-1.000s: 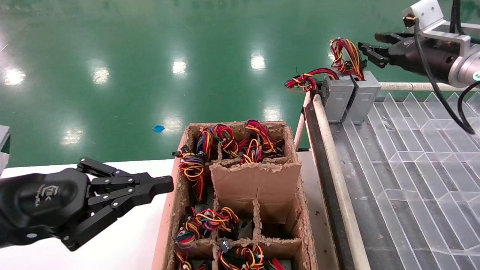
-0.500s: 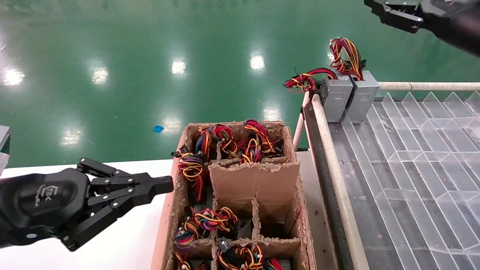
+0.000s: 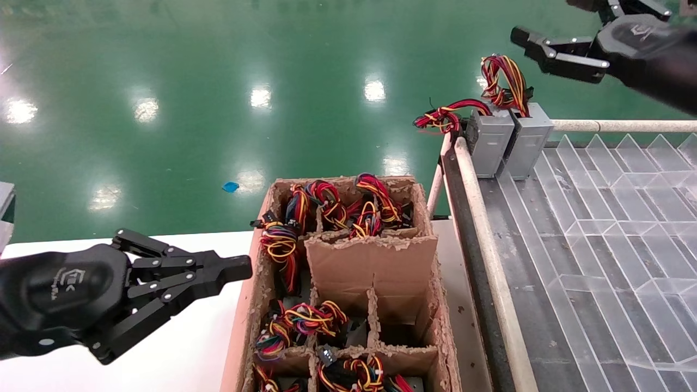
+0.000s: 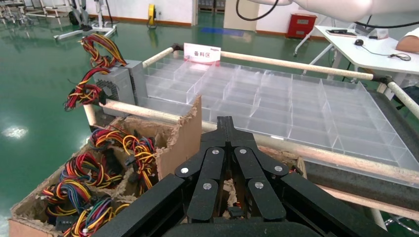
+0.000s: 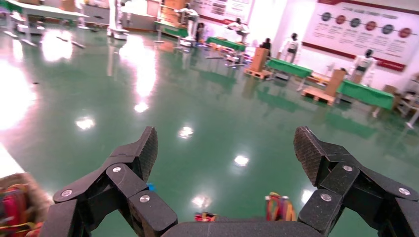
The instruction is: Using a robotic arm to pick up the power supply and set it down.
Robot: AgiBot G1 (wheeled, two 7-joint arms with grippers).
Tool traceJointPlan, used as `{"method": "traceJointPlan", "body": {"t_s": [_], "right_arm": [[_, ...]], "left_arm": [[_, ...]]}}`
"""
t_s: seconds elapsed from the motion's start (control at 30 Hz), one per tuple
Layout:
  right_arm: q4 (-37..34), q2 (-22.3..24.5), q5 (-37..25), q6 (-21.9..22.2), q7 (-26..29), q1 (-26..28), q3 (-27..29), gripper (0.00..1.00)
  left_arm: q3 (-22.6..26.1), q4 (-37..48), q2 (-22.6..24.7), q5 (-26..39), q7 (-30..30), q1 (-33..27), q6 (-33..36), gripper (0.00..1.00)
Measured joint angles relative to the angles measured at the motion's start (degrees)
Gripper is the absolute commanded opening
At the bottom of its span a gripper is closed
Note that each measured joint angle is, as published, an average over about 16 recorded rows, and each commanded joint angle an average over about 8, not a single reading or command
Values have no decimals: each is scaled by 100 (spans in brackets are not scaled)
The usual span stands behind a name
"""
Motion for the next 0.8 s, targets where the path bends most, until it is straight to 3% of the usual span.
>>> {"method": "traceJointPlan", "body": {"t_s": [0.8], "right_arm": [[2822, 738, 1168, -977, 1365, -1882, -168, 100]], "left_arm": [[0, 0, 0, 0, 0, 0, 0, 100]]}}
